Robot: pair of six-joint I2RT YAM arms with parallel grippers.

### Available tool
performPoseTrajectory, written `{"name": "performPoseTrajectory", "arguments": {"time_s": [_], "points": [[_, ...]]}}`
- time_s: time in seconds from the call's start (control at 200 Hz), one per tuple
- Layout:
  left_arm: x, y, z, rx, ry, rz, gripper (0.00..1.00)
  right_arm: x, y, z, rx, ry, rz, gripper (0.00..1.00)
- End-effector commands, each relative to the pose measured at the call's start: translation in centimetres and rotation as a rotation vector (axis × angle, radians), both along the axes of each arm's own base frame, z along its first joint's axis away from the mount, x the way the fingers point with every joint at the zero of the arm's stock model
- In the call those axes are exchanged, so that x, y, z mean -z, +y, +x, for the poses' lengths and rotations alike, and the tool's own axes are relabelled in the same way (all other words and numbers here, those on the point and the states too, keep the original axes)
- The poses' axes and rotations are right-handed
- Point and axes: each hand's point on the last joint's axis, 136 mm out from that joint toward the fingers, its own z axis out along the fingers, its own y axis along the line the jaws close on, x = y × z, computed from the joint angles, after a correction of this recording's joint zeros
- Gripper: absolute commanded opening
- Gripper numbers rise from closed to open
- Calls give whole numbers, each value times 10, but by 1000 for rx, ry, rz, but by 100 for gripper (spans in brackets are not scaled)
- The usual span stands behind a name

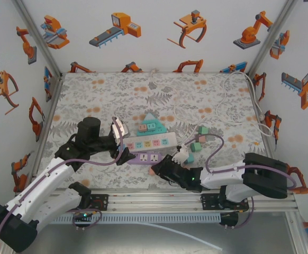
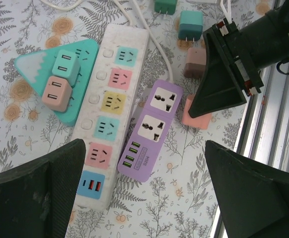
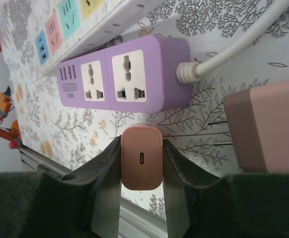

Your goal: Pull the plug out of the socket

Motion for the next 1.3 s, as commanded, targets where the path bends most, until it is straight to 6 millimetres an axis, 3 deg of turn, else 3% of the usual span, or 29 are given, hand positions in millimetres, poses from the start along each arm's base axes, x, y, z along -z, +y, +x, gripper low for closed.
{"name": "performPoseTrajectory", "arguments": {"time_s": [0.0, 0.16, 0.461, 0.576, 0.726, 0.831, 0.961, 1.137, 1.297], "points": [[-3, -1, 2, 0, -22, -10, 97, 8, -12, 7, 64, -28, -18, 40], [-2, -1, 6, -5, -20, 0, 97, 2, -21, 6, 79, -16, -70, 55], [4, 6, 18, -68, -24, 38, 97, -32, -19, 10, 23, -91, -173, 58], [3, 8, 23, -90, -24, 32, 97, -61, -23, 17, 1, -180, -226, 59], [-6, 10, 38, -158, -13, -16, 97, -114, -34, 36, -49, -402, -392, 71], [-10, 15, 49, -217, -4, -29, 97, -142, -32, 50, -184, -529, -513, 69], [-14, 32, 65, -318, -18, -23, 97, -156, -25, 67, -410, -634, -587, 68], [-18, 44, 78, -364, -4, -53, 97, -153, 1, 76, -877, -909, -789, 67], [-6, 54, 87, -422, 10, 19, 97, -145, 15, 97, -1129, -1070, -865, 70]]}}
